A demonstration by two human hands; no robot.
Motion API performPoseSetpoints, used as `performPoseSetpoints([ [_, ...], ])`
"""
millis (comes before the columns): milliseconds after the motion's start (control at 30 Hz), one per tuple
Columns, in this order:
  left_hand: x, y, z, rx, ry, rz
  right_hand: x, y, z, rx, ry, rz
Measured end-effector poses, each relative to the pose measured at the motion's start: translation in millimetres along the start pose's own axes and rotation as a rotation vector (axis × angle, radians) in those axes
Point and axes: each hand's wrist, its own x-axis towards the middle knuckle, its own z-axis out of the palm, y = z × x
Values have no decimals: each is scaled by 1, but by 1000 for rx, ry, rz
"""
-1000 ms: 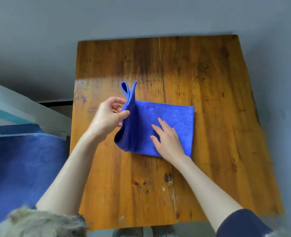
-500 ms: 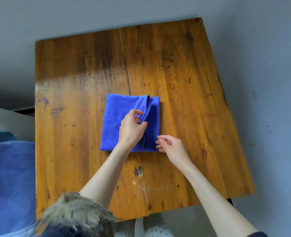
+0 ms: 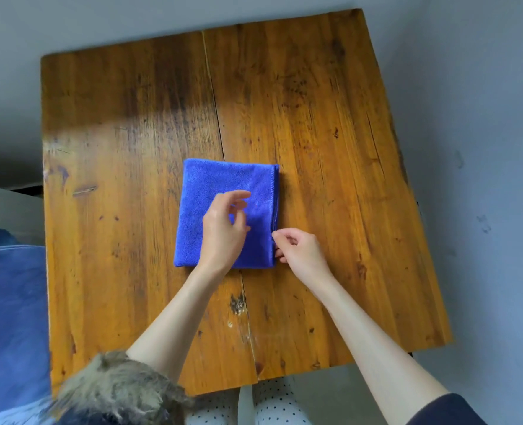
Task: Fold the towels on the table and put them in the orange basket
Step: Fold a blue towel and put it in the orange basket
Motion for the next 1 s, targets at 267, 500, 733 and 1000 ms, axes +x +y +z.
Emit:
performPoseSetpoints([
  [267,1,-72,-41,820,-118,279,30,-31,16,-236,204,-112],
  [500,-10,-65,-23,888,-67,164,51,-38,5,-309,164,-147],
  [733,12,-62,-31,1013,42,358,54,-29,12,-426,213,-268],
  [1000,31,-68,-22,960,-43,298,65,-27,26,-1006,405,-737],
])
